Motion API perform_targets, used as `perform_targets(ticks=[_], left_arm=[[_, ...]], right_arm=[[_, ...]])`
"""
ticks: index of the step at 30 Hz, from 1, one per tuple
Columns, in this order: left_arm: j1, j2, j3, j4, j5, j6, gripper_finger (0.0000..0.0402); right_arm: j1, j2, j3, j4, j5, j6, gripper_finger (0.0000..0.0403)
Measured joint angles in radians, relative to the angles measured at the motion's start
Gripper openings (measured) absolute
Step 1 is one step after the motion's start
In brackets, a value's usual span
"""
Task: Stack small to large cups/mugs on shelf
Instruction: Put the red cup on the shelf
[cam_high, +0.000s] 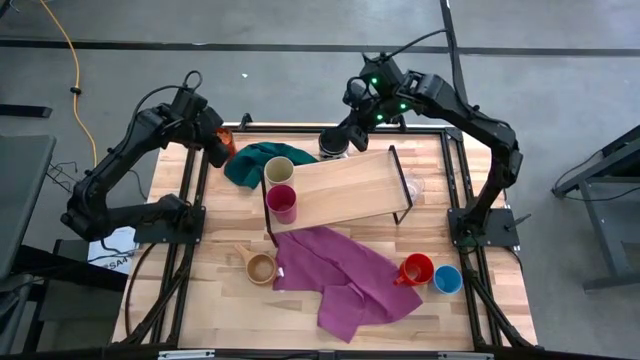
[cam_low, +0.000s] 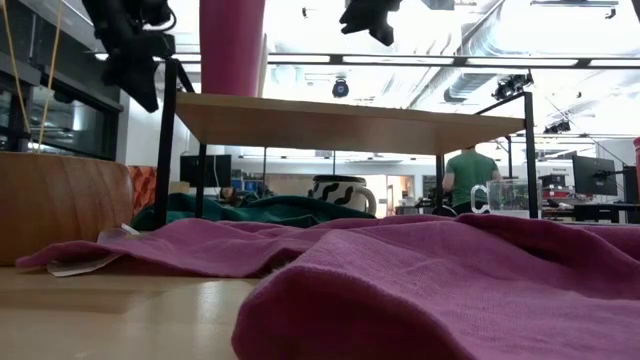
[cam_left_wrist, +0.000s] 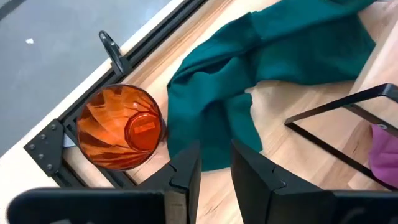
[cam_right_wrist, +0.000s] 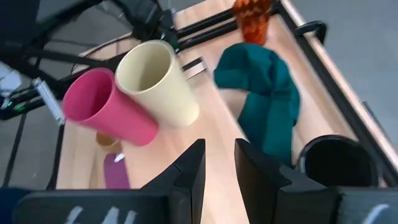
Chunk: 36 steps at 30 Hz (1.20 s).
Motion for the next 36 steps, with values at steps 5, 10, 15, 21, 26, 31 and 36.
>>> perform_targets(ticks=[5, 10, 15, 21, 26, 31, 36], left_arm=[[0.000, 0.049, 0.000, 0.007, -0.012, -0.004, 0.0074], [0.000, 0.083, 0.000, 0.031, -0.025, -0.027, 0.0080], [0.000, 0.084, 0.000, 0.030, -0.045, -0.079, 0.0120], [0.000, 0.096, 0.000, 0.003, -0.131, -0.196, 0.0157], [-0.001, 0.133, -0.001, -0.001, -0.159, -0.220, 0.0147], [-0.001, 0.175, -0.039, 0.007, -0.164, -0.214, 0.0134], [-0.009, 0.198, -0.085, 0.020, -0.172, -0.204, 0.0132]], right_arm=[[0.029, -0.004, 0.000, -0.055, -0.011, -0.025, 0.0078], [0.051, -0.028, 0.000, -0.067, -0.011, -0.028, 0.0078], [0.053, -0.062, 0.000, -0.066, -0.011, -0.023, 0.0078], [0.052, -0.103, 0.000, -0.068, -0.002, 0.002, 0.0078], [0.052, -0.127, 0.000, -0.070, 0.004, 0.010, 0.0078], [0.053, -0.134, 0.000, -0.071, 0.008, 0.024, 0.0078], [0.053, -0.134, 0.000, -0.083, 0.008, 0.024, 0.0078]])
